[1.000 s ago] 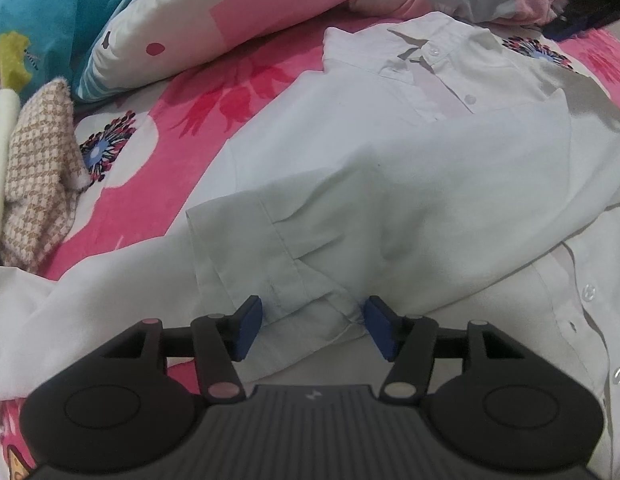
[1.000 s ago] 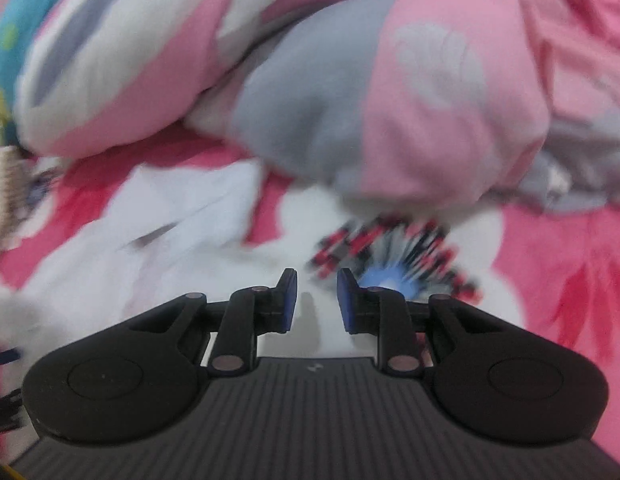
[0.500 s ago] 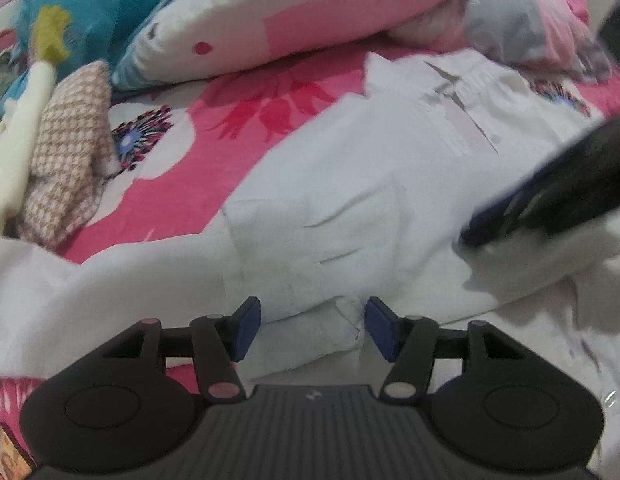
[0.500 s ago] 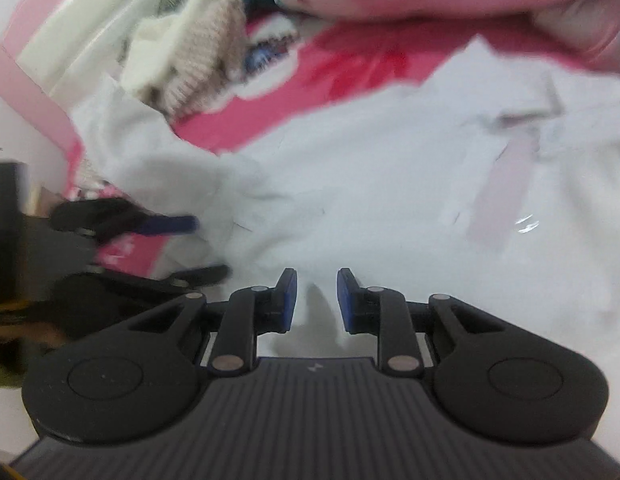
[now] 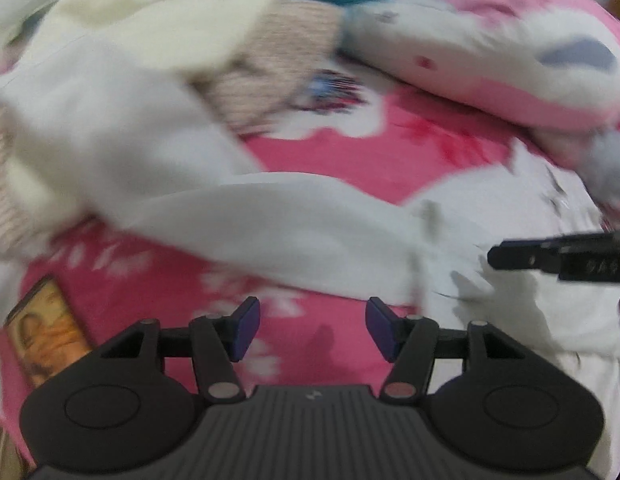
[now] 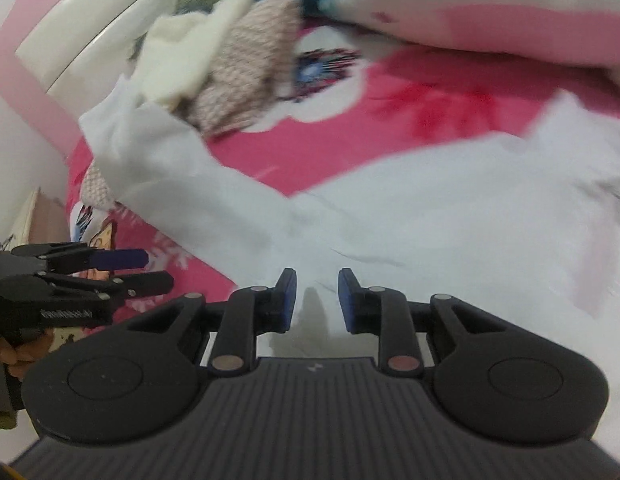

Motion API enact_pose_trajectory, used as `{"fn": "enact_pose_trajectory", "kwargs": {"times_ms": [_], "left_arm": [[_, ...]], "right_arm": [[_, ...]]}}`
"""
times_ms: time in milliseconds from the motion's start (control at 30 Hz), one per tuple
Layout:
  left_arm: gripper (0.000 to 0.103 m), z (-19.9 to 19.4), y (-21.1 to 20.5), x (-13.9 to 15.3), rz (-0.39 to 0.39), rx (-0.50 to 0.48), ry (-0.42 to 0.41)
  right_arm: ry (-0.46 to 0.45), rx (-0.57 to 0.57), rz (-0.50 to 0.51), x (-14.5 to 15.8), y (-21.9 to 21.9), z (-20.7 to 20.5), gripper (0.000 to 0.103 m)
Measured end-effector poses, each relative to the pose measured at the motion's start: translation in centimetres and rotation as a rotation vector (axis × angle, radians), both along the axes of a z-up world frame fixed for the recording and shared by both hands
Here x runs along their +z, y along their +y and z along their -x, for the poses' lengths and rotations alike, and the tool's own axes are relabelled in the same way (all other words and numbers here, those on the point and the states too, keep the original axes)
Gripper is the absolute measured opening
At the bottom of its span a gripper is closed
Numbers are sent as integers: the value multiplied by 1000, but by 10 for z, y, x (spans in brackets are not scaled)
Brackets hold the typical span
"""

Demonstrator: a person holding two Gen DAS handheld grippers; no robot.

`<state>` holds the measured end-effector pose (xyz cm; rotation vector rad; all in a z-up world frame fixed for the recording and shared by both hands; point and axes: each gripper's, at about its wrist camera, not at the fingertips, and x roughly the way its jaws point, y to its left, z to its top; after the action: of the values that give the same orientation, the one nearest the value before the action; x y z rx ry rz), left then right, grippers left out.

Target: Fold clothes

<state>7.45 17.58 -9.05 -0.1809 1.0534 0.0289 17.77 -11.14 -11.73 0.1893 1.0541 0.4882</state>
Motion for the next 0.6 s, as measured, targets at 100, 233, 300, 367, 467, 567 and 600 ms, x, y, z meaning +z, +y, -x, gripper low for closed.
{"fn": "enact_pose_trajectory", "kwargs": {"times_ms": [100,233,300,367,467,567,600], "left_arm": [[60,2,31,3,16,83,-5],[60,2,74,17,50,196,-53],[60,3,95,24,67,258,-80],[61,-1,116,30,77,327,-111],[62,-10,146,36,73,415,-162],[63,-16,177,41,75,504,-215],[63,-19,186,41,81,540,-229]], "right_arm": [[41,14,75,-28,25,-13,22],[65,-15,112,-38,39,-20,23],[67,-41,93,-26,38,-19,23],[74,-67,76,-16,37,-19,24],[77,-82,65,-4,42,-19,24],[74,-75,63,1,53,-20,25],[76,-73,61,1,58,-20,25]]}}
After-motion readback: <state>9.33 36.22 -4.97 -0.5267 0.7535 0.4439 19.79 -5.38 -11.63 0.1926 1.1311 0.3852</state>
